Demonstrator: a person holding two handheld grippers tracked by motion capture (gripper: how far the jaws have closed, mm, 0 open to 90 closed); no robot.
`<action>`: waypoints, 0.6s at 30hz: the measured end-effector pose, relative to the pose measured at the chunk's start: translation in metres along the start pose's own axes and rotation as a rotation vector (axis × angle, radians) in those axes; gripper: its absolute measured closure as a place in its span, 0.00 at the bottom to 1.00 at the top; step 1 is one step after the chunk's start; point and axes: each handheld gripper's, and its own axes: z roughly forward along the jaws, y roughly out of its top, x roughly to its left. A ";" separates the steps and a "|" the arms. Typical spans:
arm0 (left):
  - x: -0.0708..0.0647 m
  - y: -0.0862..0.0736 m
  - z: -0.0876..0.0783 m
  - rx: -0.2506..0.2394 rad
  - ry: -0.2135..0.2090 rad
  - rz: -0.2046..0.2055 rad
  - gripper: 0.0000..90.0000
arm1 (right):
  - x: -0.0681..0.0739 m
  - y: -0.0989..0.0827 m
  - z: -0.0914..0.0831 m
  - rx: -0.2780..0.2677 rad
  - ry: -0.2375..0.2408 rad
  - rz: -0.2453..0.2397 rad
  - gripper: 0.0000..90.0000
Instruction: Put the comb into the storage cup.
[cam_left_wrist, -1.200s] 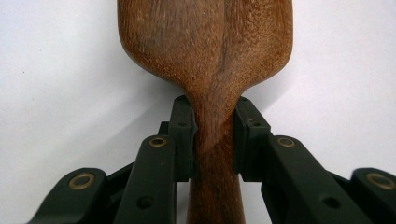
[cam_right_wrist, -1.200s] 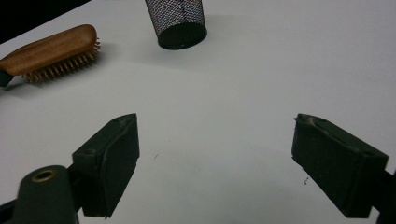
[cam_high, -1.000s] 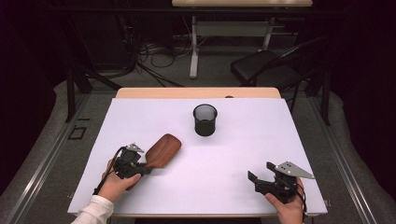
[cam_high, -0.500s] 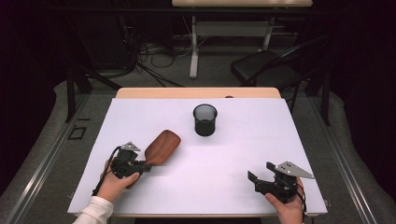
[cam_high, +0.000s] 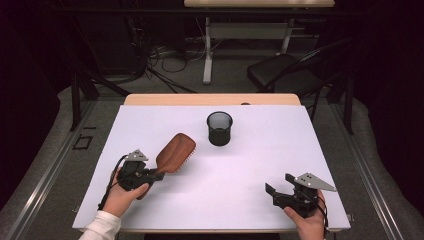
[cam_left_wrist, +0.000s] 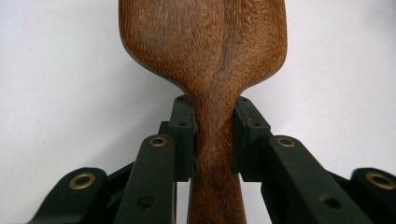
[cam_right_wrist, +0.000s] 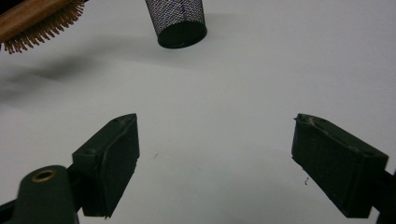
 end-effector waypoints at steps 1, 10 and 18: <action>-0.001 0.001 -0.001 -0.007 0.001 0.003 0.81 | 0.000 0.000 0.000 0.000 0.001 0.000 0.16; -0.007 0.009 -0.006 -0.067 -0.002 0.014 0.81 | 0.000 0.000 0.000 0.001 0.002 -0.001 0.16; -0.014 0.020 -0.012 -0.134 0.001 0.029 0.81 | 0.000 0.000 -0.001 0.001 -0.001 -0.001 0.16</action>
